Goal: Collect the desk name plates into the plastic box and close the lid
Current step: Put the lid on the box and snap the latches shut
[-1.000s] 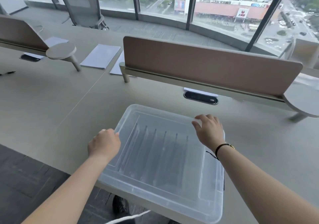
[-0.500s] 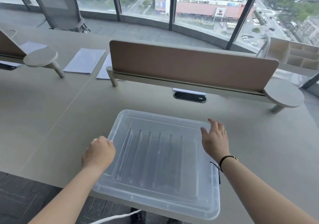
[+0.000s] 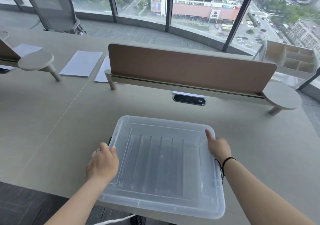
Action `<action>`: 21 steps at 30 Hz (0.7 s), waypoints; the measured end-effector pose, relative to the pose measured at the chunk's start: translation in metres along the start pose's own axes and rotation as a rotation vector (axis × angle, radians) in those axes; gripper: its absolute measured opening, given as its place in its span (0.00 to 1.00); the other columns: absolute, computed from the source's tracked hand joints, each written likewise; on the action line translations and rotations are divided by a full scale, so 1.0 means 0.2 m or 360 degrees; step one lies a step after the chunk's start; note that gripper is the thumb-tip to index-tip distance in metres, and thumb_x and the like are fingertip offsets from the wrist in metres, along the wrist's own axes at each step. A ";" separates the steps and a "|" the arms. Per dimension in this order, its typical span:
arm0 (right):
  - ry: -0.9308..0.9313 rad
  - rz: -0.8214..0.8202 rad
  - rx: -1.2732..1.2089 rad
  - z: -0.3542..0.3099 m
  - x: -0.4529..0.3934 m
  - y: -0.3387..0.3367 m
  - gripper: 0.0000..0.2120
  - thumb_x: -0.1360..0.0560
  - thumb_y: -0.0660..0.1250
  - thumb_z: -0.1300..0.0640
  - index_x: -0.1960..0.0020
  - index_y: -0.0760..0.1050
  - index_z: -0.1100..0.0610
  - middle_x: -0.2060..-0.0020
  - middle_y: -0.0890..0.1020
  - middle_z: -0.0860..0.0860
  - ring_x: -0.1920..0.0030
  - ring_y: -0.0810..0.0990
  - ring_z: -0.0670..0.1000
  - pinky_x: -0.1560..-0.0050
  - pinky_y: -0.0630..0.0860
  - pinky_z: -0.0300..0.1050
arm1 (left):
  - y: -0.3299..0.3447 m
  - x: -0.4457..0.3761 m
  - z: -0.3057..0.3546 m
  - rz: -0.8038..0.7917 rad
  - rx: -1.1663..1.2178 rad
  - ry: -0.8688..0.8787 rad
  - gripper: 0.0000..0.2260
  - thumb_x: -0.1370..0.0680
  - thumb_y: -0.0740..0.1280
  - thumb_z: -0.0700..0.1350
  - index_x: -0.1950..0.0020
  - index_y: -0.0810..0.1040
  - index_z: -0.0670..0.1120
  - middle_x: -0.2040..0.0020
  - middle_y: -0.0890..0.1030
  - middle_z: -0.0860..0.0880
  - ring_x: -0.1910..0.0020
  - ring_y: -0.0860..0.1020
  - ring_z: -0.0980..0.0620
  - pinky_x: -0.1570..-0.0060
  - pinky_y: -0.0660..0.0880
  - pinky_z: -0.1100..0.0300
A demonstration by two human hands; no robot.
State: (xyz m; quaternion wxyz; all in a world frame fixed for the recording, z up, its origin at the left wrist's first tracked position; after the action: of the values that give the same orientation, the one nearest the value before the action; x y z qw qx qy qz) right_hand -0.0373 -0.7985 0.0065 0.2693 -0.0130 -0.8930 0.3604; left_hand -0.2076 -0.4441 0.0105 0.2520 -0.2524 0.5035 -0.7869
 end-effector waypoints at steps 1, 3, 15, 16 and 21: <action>0.0008 0.0007 -0.0003 0.00 0.01 0.00 0.29 0.24 0.55 0.32 0.64 0.67 0.58 0.66 0.73 0.52 0.67 0.72 0.54 0.67 0.66 0.46 | 0.00 0.00 0.00 0.0031 -0.0003 0.0007 0.12 0.17 0.51 0.51 0.56 0.65 0.45 0.55 0.75 0.44 0.54 0.73 0.41 0.58 0.72 0.46; 0.0019 0.0024 -0.0021 0.01 0.02 0.01 0.29 0.24 0.55 0.31 0.64 0.67 0.58 0.66 0.73 0.52 0.66 0.72 0.54 0.67 0.66 0.47 | 0.01 -0.01 -0.01 0.0051 0.0029 0.0005 0.12 0.18 0.52 0.50 0.56 0.65 0.45 0.53 0.74 0.43 0.51 0.72 0.41 0.56 0.72 0.45; 0.0170 0.0016 -0.0197 0.18 0.14 0.04 0.28 0.28 0.59 0.29 0.44 0.68 0.53 0.55 0.78 0.50 0.57 0.77 0.51 0.61 0.74 0.49 | 0.04 -0.11 -0.01 -0.0161 0.0381 -0.0062 0.11 0.17 0.52 0.49 0.53 0.65 0.44 0.47 0.72 0.41 0.52 0.68 0.43 0.49 0.69 0.45; 0.0185 0.0012 -0.0221 0.20 0.15 0.04 0.29 0.28 0.59 0.29 0.43 0.67 0.53 0.55 0.77 0.50 0.57 0.77 0.51 0.59 0.75 0.50 | 0.05 -0.12 0.00 -0.0173 0.0402 -0.0060 0.11 0.17 0.53 0.49 0.53 0.66 0.44 0.46 0.72 0.41 0.52 0.68 0.44 0.49 0.69 0.46; 0.0214 0.0032 -0.0290 0.26 0.18 0.05 0.34 0.29 0.61 0.29 0.36 0.66 0.54 0.54 0.76 0.46 0.53 0.77 0.52 0.52 0.73 0.51 | 0.06 -0.16 0.03 -0.0183 0.0436 -0.0074 0.11 0.17 0.52 0.50 0.54 0.66 0.45 0.48 0.73 0.42 0.52 0.68 0.43 0.50 0.68 0.46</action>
State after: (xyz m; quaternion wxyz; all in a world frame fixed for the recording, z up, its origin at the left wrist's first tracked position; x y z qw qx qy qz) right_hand -0.0955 -0.8165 -0.0135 0.3227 -0.0705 -0.9018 0.2785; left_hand -0.1783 -0.4309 -0.0040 0.2502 -0.2624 0.3702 -0.8553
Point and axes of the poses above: each hand's wrist, its own x-axis away from the middle knuckle, its own y-axis out of the palm, z = x × y, the point moved 2 cm from there along -x, towards the middle knuckle
